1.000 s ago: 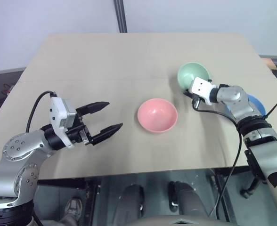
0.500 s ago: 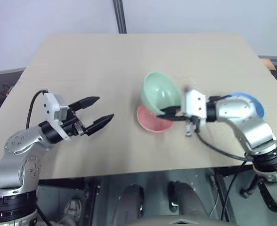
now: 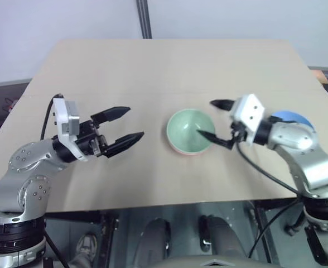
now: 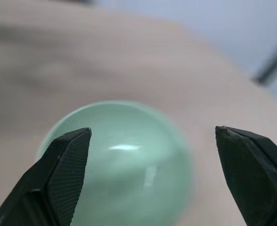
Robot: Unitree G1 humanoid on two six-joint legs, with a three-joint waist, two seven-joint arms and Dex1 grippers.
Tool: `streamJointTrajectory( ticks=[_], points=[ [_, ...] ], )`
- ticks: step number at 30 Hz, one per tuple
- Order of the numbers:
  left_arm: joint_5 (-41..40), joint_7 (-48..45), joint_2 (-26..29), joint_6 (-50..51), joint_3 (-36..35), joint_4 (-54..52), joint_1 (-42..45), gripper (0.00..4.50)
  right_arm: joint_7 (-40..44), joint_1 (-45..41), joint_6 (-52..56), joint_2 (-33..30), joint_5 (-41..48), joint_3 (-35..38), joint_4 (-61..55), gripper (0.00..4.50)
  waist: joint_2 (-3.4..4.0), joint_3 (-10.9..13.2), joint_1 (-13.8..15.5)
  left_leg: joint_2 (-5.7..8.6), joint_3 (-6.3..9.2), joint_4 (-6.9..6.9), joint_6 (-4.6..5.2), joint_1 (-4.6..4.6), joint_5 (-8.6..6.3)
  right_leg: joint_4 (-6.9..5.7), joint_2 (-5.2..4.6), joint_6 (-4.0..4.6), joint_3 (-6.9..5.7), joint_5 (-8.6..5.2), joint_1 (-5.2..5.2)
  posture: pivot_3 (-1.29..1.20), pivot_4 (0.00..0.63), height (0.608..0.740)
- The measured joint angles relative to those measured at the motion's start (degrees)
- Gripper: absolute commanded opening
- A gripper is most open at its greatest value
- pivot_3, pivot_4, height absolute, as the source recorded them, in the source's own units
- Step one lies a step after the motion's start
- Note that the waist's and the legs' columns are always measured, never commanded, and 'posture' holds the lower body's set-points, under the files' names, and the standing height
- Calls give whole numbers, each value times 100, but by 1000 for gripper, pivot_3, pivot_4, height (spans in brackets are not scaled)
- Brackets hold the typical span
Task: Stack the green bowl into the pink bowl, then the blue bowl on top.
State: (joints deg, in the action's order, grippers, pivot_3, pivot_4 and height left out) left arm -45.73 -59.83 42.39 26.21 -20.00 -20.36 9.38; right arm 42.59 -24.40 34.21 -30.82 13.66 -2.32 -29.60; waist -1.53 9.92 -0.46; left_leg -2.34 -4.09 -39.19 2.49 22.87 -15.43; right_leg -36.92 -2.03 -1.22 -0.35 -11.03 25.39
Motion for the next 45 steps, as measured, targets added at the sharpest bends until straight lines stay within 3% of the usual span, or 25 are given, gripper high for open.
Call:
streamJointTrajectory(
  ticks=[5, 11, 14, 21, 22, 27, 31, 36, 41, 42, 43, 45],
  points=[
    [-396, -350, 248, 355, 254, -91, 379, 4500, -931, 1068, 457, -394, -609, 619, 116, 4432, -2, -1, 35, 9, -11, -1, 0, 0, 0, -2, -1, 6, -4, -22, -1, 0, 150, 740],
    [-547, -657, 256, 505, 681, -68, 917, 4500, -1792, 1302, 553, -341, -1199, 707, 1328, 4432, -3, -3, -49, 10, -11, 2, 1, -10, 0, -7, 17, 3, 15, -24, 2, 0, 150, 740],
    [-545, -676, 256, 543, 713, -5, 980, 4500, -1903, 1284, 462, -210, -1254, 702, 1791, 3632, -1, -2, -53, 8, -10, 4, 1, -10, 0, -7, 22, 2, 20, -23, 4, 0, 150, 740],
    [-496, -636, 236, 538, 715, 8, 960, 4500, -1881, 1092, 392, -229, -1222, 688, 1922, 155, -1, -3, -23, 10, -6, 3, 2, -5, -1, -4, 17, -1, 17, -24, 3, 0, 150, 740],
    [-487, -614, 227, 532, 715, 8, 937, 4500, -1877, 1066, 342, -265, -1242, 689, 1918, 26, -1, -3, -23, 10, -6, 3, 2, -4, -1, -4, 16, -1, 17, -24, 3, 0, 150, 740],
    [-268, -435, 101, 357, 701, 48, 785, 4500, -1596, 1025, 28, -477, -1253, 637, 1839, 26, -1, -2, -31, 10, -6, 4, 2, -5, -1, -3, 18, -1, 17, -24, 3, 0, 150, 740],
    [20, -221, -51, 101, 654, 343, 497, 4500, -801, 767, -433, -322, -575, 352, 950, 26, 2, -1, -82, -3, -6, 8, 2, -9, -1, -4, 31, -23, 18, -12, 7, 0, 150, 740],
    [368, -10, -165, -229, 457, 551, 74, 4500, -170, 122, -554, 0, -59, -483, 125, 26, 0, -1, -15, -8, 0, 9, 2, 1, -1, -6, 14, -15, 7, -13, 12, 0, 150, 740],
    [519, 51, -161, -382, 387, 601, -69, 4500, 572, -489, -939, 355, -201, -1820, 741, 26, -6, -4, -10, 0, -4, 4, 3, 1, -1, -1, 2, 19, 8, -13, 6, 0, 150, 740],
    [527, 62, -161, -412, 386, 590, -69, 4500, 650, -517, -1041, 401, -271, -1979, 931, 762, -6, -4, -4, 0, 0, 4, 3, 3, -1, 0, 2, 19, 4, -13, 5, 0, 150, 740],
    [566, 79, -160, -451, 379, 561, -110, 4500, 795, -525, -1248, 369, -432, -2176, 1252, 992, -6, -4, 10, 2, -1, 5, 3, 3, -1, 1, 1, 21, 3, -13, 4, 0, 150, 740],
    [570, 116, -161, -456, 377, 533, -202, 4500, 942, -522, -1432, 278, -567, -2257, 1608, 1917, -6, -3, 14, 2, -2, 4, 2, 9, 0, 2, -1, 21, 5, -12, 9, 0, 150, 740]
  ],
)
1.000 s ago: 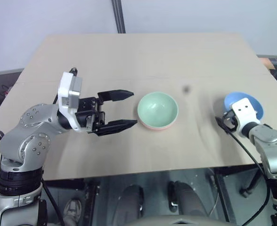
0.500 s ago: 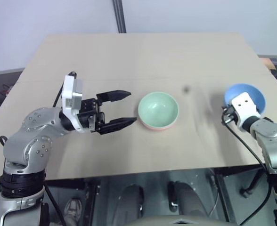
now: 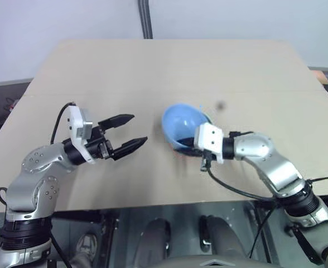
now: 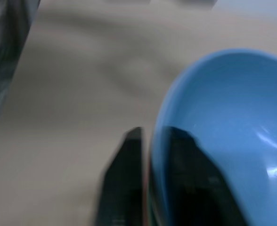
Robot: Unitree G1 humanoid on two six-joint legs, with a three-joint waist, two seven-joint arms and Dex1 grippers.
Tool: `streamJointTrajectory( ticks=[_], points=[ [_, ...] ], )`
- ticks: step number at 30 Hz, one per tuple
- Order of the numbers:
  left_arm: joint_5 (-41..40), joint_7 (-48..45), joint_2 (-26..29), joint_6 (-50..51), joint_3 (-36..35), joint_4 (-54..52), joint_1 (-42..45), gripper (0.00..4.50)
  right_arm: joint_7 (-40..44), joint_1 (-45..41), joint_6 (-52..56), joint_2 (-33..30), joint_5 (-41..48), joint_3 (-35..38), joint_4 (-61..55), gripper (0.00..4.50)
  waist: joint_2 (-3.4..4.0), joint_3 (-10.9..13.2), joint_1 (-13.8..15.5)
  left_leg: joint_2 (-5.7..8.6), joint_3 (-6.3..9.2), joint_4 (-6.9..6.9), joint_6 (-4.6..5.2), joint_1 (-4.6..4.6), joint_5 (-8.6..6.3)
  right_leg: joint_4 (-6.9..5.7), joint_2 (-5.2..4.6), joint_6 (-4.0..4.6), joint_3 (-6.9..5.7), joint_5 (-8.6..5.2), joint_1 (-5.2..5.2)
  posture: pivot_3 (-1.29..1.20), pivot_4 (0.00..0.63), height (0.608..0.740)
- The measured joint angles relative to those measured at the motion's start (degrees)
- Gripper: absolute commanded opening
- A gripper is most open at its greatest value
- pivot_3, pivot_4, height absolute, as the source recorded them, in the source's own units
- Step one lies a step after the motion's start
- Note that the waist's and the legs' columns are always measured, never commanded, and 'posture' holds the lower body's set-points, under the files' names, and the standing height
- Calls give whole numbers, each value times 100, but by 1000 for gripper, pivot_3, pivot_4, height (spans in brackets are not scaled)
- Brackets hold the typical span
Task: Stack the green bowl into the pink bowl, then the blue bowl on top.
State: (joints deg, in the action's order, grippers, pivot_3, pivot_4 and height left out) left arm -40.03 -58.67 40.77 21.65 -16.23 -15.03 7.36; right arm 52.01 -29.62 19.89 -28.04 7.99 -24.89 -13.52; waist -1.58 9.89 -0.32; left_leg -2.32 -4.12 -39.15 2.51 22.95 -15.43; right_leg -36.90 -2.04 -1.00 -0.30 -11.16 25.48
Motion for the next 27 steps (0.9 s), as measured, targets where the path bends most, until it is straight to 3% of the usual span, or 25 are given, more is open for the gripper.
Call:
streamJointTrajectory(
  ticks=[3, 4, 10, 17, 21, 27],
  points=[
    [-5, 100, 0, 4, -25, -106, -139, 4500, 85, -3, -135, -42, -32, 77, 102, 3343, 0, 0, -23, -2, 0, 1, -1, 0, 0, 0, 4, -1, 0, 1, 3, 0, 150, 740],
    [-7, 136, -1, 4, -40, -166, -169, 4500, 57, -8, -152, -36, -32, 129, 93, 3595, 0, 0, -27, -3, 0, 1, -1, -1, 0, -1, 6, -1, 0, 1, 3, 0, 150, 740],
    [74, 446, -2, 9, -169, -498, -660, 4500, -336, 156, 295, -137, 581, 1388, -919, 3595, 2, 1, -22, -9, 1, 2, -1, -3, 0, -6, 5, -3, -1, 2, 4, 0, 150, 740],
    [164, 639, -18, -47, -422, -587, -1062, 4500, -364, 1654, 884, -900, 1403, 2765, -1788, 3595, 0, 0, 32, -3, -3, 2, 1, -7, -1, -1, -3, -11, 0, -7, -1, 0, 150, 740],
    [78, 523, -10, -72, -627, -634, -1303, 4500, -236, 2279, 851, -1189, 1684, 3479, -1751, 4426, 0, 0, 11, -8, -2, 3, 1, -8, -1, -2, 5, -18, 0, -12, 1, 0, 150, 740],
    [172, 628, 213, 41, -1019, -814, -1975, 4500, 128, 3306, 664, -1552, 1845, 4298, -1405, 4475, 1, 0, -10, -8, -9, 4, 2, -10, -2, -1, 3, -22, 7, -14, 1, 0, 150, 740]
  ],
)
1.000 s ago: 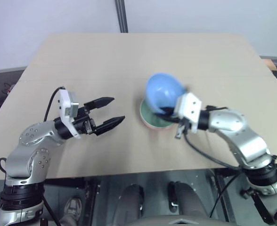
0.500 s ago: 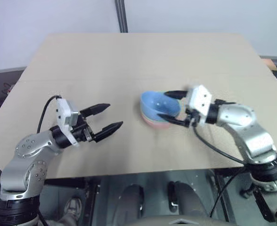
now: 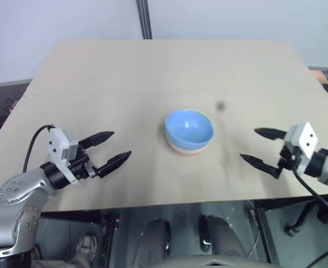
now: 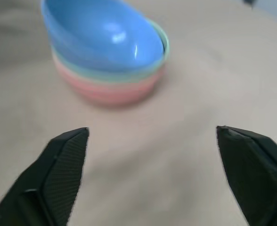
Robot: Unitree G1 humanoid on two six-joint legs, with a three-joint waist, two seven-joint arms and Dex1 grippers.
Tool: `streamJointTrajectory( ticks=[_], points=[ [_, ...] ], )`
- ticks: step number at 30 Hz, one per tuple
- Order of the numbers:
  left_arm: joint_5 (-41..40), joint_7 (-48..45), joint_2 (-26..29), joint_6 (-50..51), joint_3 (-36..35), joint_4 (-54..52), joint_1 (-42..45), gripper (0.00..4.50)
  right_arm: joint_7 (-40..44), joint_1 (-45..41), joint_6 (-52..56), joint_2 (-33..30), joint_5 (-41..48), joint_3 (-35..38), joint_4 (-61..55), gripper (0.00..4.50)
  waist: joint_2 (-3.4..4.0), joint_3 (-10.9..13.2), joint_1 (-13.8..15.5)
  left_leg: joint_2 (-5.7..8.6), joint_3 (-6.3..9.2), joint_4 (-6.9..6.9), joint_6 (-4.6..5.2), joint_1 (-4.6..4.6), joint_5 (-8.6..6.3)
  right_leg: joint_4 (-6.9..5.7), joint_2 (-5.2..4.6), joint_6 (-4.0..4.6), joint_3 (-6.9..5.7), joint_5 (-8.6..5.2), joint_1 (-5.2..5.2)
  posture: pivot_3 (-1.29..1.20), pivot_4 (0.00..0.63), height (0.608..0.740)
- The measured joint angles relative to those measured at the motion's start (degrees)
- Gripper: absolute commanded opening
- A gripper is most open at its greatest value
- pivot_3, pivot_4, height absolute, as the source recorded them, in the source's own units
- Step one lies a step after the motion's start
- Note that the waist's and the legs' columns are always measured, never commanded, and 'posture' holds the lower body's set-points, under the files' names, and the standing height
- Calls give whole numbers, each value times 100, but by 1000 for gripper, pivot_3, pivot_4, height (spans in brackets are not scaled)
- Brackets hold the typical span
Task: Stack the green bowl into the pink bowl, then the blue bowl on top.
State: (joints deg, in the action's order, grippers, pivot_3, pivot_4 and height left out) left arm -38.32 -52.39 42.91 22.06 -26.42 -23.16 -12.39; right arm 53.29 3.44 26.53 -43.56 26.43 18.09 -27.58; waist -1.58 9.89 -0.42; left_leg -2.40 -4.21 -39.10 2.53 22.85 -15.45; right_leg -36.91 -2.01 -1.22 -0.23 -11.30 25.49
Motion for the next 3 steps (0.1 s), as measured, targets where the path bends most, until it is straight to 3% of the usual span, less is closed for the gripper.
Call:
streamJointTrajectory(
  ticks=[3],
  points=[
    [6, -46, 30, 27, -91, -85, -328, 4500, 150, 91, -12, -104, 144, 264, 163, 4475, 0, 0, -21, -2, 2, 0, 0, -5, 0, -1, 1, -1, -1, 0, -1, 0, 150, 740]
  ],
)
